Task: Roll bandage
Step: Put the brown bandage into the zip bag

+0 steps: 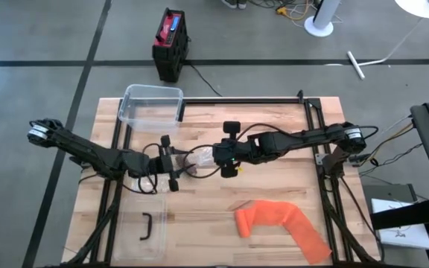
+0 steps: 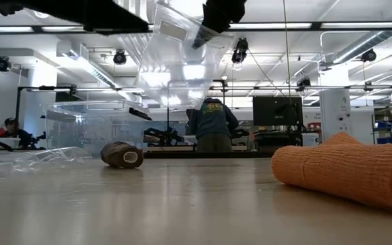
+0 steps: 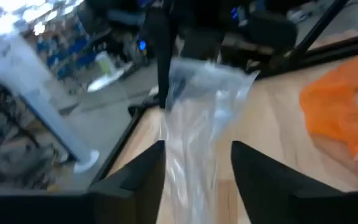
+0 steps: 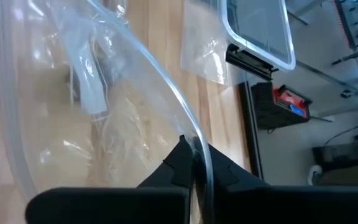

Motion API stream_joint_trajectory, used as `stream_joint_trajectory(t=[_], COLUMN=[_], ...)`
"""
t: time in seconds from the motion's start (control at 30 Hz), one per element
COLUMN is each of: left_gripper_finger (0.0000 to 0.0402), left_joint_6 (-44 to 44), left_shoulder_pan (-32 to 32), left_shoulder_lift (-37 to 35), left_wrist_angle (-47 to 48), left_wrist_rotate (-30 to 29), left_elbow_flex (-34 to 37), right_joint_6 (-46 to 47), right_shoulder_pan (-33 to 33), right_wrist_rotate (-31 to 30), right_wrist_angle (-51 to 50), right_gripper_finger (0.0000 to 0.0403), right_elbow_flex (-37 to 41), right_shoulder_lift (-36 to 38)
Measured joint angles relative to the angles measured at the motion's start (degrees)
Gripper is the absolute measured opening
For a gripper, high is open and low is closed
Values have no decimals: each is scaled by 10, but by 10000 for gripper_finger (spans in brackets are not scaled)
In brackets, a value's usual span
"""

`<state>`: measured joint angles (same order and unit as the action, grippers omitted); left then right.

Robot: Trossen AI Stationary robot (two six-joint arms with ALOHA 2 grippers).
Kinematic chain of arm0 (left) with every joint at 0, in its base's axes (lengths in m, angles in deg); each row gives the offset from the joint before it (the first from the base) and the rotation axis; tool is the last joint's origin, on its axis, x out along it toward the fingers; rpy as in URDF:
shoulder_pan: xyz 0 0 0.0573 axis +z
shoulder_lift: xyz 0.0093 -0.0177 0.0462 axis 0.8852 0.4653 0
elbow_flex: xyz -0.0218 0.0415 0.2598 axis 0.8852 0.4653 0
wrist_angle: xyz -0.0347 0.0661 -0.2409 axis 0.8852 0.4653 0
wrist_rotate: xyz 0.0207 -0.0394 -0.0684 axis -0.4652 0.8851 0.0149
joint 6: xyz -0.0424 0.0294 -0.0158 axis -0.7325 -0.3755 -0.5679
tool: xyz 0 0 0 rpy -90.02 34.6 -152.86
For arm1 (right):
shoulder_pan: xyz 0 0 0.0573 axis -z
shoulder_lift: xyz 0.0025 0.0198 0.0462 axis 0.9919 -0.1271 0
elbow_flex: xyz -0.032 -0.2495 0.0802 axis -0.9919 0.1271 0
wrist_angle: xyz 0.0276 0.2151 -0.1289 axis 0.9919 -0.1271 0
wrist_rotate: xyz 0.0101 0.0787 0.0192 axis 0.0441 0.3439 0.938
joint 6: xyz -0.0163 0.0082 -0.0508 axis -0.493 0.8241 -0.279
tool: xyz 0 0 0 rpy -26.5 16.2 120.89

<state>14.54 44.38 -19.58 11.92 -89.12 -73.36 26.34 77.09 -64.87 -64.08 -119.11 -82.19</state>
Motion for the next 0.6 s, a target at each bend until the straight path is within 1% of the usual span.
stream_joint_trajectory(t=[0.07,0.13,0.23,0.3,0.4,0.47,0.53,0.57,0.6], left_gripper_finger=[190,198,197,187,148,103,47,25,14], left_joint_6=[20,36,61,72,73,73,71,70,71], left_shoulder_pan=[0,-1,0,0,-1,0,1,2,2], left_shoulder_lift=[12,29,59,78,88,86,85,85,85], left_wrist_angle=[-27,-48,-97,-137,-173,-173,-172,-172,-170], left_wrist_rotate=[14,15,15,9,-26,-37,-38,-38,-38], left_elbow_flex=[0,0,0,0,0,0,0,0,0], right_joint_6=[12,21,22,21,21,22,23,23,23], right_shoulder_pan=[0,1,1,3,4,4,4,4,4], right_wrist_rotate=[1,0,0,0,1,1,1,2,3], right_wrist_angle=[1,1,3,3,1,3,9,16,24], right_gripper_finger=[1,1,2,1,1,2,2,2,2], right_elbow_flex=[0,0,0,0,0,0,0,0,0], right_shoulder_lift=[0,0,0,-3,-4,-4,-4,-4,-4])
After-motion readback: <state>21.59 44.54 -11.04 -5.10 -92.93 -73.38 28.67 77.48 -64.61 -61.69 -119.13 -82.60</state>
